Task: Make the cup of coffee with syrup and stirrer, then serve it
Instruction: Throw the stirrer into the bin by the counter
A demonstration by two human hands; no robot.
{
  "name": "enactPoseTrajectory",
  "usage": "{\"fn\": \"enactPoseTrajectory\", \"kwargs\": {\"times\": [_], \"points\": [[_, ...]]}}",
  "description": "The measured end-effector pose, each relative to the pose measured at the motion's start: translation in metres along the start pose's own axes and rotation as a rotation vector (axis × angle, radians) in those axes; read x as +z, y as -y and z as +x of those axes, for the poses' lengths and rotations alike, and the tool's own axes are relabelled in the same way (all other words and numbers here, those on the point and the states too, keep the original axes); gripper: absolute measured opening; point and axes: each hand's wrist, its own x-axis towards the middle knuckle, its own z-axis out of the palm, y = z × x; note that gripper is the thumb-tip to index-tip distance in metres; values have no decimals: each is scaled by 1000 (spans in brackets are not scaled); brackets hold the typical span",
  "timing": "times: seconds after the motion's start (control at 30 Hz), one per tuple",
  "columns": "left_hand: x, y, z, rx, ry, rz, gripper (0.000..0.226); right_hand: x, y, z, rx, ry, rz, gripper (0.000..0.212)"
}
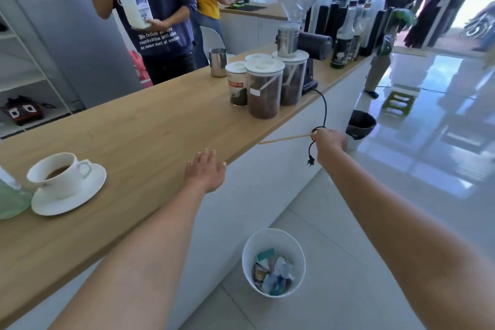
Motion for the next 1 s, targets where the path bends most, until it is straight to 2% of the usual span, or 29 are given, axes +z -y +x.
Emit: {"fn": "enactPoseTrajectory", "kwargs": {"times": [0.17,0.27,0.43,0.63,0.77,1.0], "points": [[25,-5,-6,-18,-22,44,63,-9,-24,0,-164,-96,-248,25],[34,-4,-10,-40,-47,32,64,-7,-41,-1,-291,-69,-425,23],[46,-1,-16,-73,-109,52,64,-5,-79,-5,-418,77,-647,26],[53,-1,-17,-77,-136,60,64,5,-125,-16,-399,260,-800,24],[53,0,-16,-74,-135,54,64,14,-147,-23,-313,382,-840,37],[51,3,-15,-69,-106,55,64,12,-161,-23,-312,415,-871,40]]}}
